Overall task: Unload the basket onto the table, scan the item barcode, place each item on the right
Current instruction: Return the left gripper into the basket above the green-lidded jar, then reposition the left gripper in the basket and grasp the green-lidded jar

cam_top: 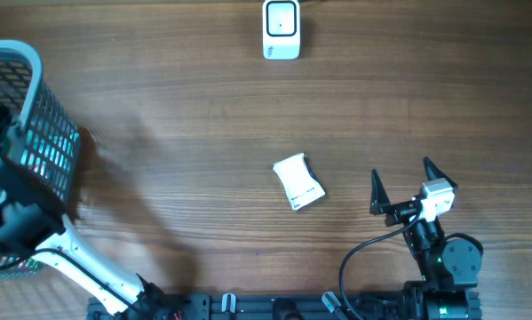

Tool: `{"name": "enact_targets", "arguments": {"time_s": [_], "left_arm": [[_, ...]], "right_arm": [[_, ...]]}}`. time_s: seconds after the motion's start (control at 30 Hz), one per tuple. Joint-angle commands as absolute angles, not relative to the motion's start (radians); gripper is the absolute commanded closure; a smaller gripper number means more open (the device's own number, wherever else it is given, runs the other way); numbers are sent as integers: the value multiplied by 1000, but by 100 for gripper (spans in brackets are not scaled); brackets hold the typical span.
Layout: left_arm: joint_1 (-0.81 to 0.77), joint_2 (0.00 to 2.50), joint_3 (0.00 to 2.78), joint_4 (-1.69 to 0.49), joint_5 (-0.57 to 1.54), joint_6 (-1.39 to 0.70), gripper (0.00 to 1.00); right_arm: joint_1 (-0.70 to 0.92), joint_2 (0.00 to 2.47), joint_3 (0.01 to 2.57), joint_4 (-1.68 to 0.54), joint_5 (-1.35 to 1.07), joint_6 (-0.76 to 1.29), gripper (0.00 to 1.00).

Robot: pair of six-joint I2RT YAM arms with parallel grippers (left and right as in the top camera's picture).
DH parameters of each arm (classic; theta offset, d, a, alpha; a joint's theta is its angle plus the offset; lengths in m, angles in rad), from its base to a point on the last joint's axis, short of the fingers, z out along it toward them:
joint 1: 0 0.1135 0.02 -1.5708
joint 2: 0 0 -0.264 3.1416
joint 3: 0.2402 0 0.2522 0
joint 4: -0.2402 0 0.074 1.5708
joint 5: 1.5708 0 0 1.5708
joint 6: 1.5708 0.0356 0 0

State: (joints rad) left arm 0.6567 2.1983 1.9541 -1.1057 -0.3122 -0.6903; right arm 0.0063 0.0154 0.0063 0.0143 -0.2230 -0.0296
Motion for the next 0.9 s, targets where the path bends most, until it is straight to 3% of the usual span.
{"name": "enact_targets", "arguments": {"time_s": [0.0, 0.3, 0.7, 0.77, 0.87], "left_arm": [[598, 2222, 1943, -1142, -278, -689, 52], [589, 2222, 1943, -1274, -278, -780, 58], [589, 2222, 1943, -1363, -270, -798, 48], [589, 2222, 1943, -1361, -270, -798, 38], [589, 2222, 1943, -1336, -270, -797, 15]], "right_arm": [[13, 10, 5, 17, -205, -20, 0], [13, 10, 5, 17, -205, -20, 0], [13, 10, 5, 17, -205, -20, 0], [13, 10, 5, 17, -205, -20, 0], [13, 10, 5, 17, -205, -20, 0]]}}
